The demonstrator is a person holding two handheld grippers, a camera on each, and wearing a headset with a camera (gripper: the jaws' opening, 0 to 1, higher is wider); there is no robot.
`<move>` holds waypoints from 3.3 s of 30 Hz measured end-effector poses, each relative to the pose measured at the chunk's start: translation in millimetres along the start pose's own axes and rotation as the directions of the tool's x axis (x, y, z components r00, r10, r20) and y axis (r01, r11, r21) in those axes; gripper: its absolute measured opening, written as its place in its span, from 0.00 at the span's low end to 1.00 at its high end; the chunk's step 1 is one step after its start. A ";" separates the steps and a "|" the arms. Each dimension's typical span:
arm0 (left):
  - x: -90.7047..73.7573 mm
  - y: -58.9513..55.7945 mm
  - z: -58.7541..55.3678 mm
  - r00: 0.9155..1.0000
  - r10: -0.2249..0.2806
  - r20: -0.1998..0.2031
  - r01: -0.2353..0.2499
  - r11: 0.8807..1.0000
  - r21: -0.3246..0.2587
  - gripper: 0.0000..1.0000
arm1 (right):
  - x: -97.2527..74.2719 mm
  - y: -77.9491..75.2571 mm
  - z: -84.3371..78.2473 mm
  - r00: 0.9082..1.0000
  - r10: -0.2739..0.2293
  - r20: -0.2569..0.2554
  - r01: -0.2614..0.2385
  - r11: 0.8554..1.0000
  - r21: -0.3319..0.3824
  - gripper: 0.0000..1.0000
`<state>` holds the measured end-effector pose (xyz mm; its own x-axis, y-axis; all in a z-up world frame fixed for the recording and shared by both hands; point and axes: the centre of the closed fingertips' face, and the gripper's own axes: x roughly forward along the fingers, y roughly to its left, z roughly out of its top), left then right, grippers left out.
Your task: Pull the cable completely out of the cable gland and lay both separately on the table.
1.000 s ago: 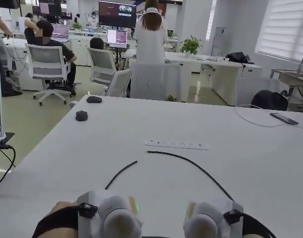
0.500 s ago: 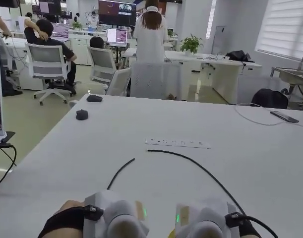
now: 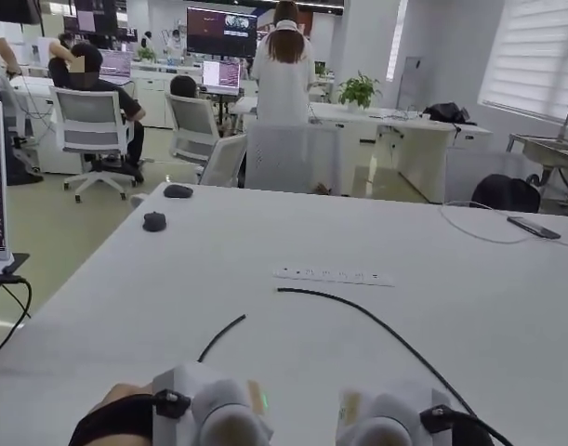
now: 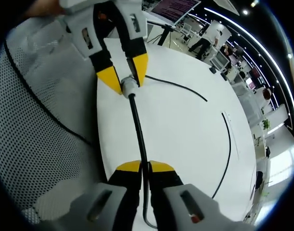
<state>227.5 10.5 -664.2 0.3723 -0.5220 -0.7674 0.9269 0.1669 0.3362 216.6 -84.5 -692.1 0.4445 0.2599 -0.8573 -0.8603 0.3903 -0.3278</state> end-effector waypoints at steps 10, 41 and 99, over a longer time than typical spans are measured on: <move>-1.8 2.8 2.1 1.000 0.013 0.013 -0.013 1.000 -0.009 0.17 | 0.2 1.2 2.1 1.000 0.003 0.001 -0.003 1.000 -0.015 0.16; -2.5 0.5 7.0 1.000 0.008 0.028 -0.009 1.000 0.014 0.16 | 1.5 0.2 -9.0 0.999 0.002 -0.048 -0.002 1.000 0.001 0.03; -2.6 -1.7 11.5 0.999 0.008 0.042 -0.009 0.999 0.040 0.16 | -7.0 18.6 44.5 0.983 0.055 0.173 -0.037 0.994 -0.103 0.20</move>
<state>224.4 1.9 -656.4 0.3769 -0.5557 -0.7410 0.9207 0.1377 0.3651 208.6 -39.8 -674.5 0.4334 0.4300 -0.7920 -0.8973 0.2878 -0.3348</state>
